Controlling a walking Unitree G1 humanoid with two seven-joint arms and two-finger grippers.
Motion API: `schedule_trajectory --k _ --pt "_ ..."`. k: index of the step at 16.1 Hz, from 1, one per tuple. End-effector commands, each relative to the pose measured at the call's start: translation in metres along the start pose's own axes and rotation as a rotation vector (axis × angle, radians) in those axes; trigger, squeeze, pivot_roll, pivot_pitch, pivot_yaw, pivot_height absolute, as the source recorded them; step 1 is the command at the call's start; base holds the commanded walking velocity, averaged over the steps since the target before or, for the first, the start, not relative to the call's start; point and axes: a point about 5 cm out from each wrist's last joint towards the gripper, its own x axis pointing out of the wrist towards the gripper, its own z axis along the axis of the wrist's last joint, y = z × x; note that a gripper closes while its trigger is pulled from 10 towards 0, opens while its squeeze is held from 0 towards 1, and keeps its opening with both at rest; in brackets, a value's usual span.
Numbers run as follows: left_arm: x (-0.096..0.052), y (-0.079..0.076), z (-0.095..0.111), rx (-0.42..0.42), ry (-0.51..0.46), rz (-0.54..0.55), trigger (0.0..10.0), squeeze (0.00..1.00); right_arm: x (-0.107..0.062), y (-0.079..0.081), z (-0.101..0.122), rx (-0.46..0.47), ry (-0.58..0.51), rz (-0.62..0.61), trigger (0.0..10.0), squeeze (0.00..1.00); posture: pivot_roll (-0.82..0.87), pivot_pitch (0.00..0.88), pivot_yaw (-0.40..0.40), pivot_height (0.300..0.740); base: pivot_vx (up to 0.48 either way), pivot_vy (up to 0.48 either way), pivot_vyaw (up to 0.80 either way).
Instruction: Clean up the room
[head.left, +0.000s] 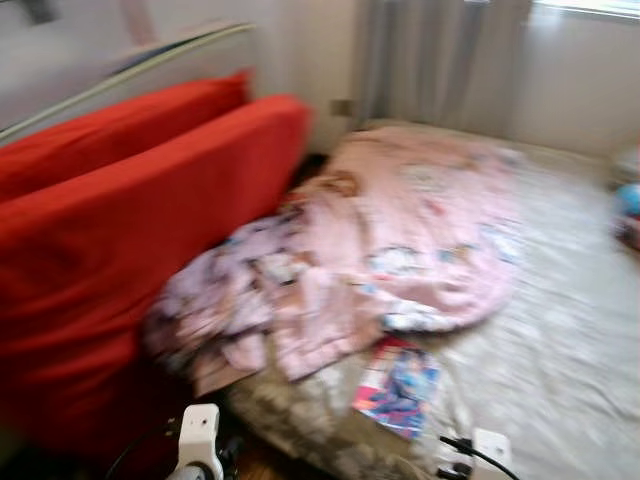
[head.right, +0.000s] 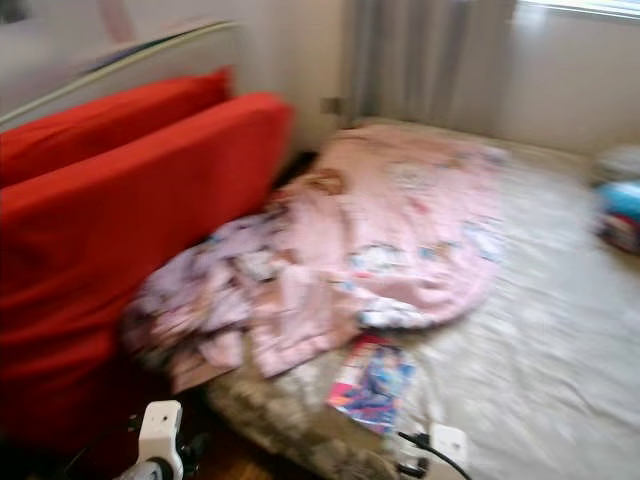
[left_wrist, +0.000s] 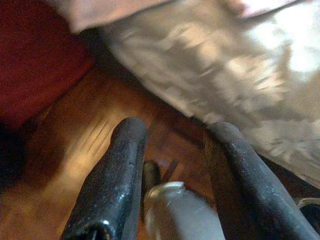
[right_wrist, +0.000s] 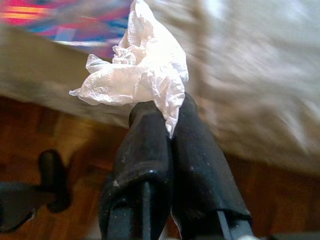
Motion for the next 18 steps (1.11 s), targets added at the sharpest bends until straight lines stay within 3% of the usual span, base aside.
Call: schedule_trajectory --k 1,6,10,14,18 --pt "-0.002 0.002 -0.008 0.010 0.030 0.012 10.0 0.00 0.001 0.003 0.003 -0.021 -0.009 0.017 10.0 0.00 -0.01 0.000 -0.005 0.740 0.000 0.000 0.80" --pt "-0.002 0.002 -0.006 -0.016 0.019 0.025 10.0 0.00 0.002 0.001 0.009 -0.040 -0.011 0.021 10.0 0.00 -0.01 0.000 -0.016 0.740 0.000 0.000 0.80" --pt "-0.002 0.000 -0.009 -0.025 0.025 0.029 10.0 0.00 -0.002 -0.012 -0.003 -0.053 0.026 -0.002 10.0 0.00 -0.01 0.001 -0.026 0.740 0.000 0.000 0.80" --pt "-0.002 -0.001 -0.012 -0.036 0.035 0.033 10.0 0.00 -0.002 -0.014 -0.004 -0.059 0.035 -0.005 10.0 0.00 -0.01 0.009 -0.036 0.740 0.000 0.000 0.80" --pt "-0.002 -0.002 -0.013 -0.042 0.040 0.035 10.0 0.00 -0.001 -0.011 -0.001 -0.048 0.028 0.000 10.0 0.00 -0.01 0.016 -0.035 0.740 0.000 0.000 0.15"
